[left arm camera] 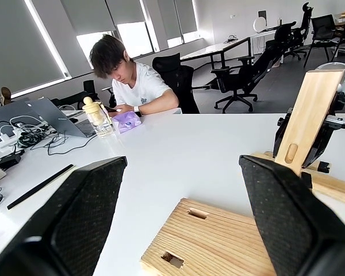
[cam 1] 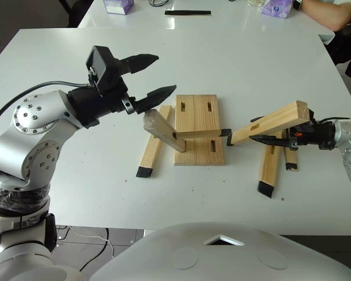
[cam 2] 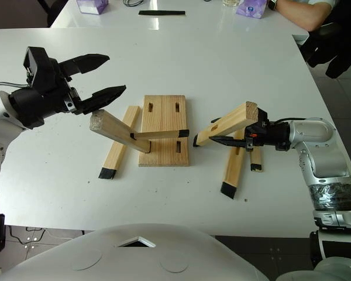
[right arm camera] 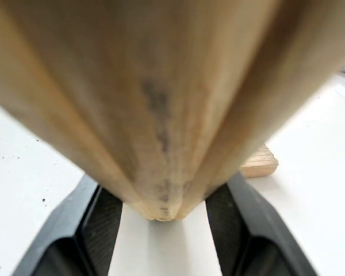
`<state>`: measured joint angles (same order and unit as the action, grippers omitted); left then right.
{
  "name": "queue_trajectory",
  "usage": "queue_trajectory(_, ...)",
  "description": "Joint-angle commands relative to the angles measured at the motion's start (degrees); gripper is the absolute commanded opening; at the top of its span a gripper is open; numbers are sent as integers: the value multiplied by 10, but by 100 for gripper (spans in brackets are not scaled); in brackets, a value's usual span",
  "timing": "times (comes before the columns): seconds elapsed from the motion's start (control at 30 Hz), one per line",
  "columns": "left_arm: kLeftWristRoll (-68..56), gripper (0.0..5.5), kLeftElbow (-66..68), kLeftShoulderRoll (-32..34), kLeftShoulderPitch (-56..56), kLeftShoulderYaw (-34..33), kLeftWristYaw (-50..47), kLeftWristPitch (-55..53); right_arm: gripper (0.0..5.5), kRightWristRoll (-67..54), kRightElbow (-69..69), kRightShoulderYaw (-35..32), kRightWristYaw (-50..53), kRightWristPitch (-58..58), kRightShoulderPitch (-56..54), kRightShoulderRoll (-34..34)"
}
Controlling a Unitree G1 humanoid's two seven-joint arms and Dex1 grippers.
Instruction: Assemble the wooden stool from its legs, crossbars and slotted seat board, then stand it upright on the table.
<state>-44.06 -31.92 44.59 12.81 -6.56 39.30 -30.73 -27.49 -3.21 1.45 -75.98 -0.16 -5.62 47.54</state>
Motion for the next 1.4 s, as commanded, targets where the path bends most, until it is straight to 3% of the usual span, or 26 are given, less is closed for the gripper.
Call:
queue_trajectory(0.03, 5, 364, 4, -2, -9, 9, -3, -28, 200, 62, -56, 28, 4, 17, 30, 11)
queue_trajectory(0.17, -1, 364, 5, -5, -5, 1, -4, -32, 200, 46, -49, 21, 13, 22, 20, 4)
queue_trajectory(0.37, -39, 364, 22, -14, 26, -23, -6, -48, 200, -121, 65, -46, 39, 153, -36, -22)
queue_trajectory(0.5, -83, 364, 46, -23, 63, -49, -10, -67, 200, -149, 109, -60, 40, 190, -36, -24)
queue_trajectory(0.9, -143, 364, 87, -19, 115, -92, -10, -95, 200, -47, 115, -14, 28, 126, 1, -42)
queue_trajectory(1.4, -79, 364, 124, -21, 100, -85, 14, -85, 200, -6, 134, 9, 7, 82, 26, -27)
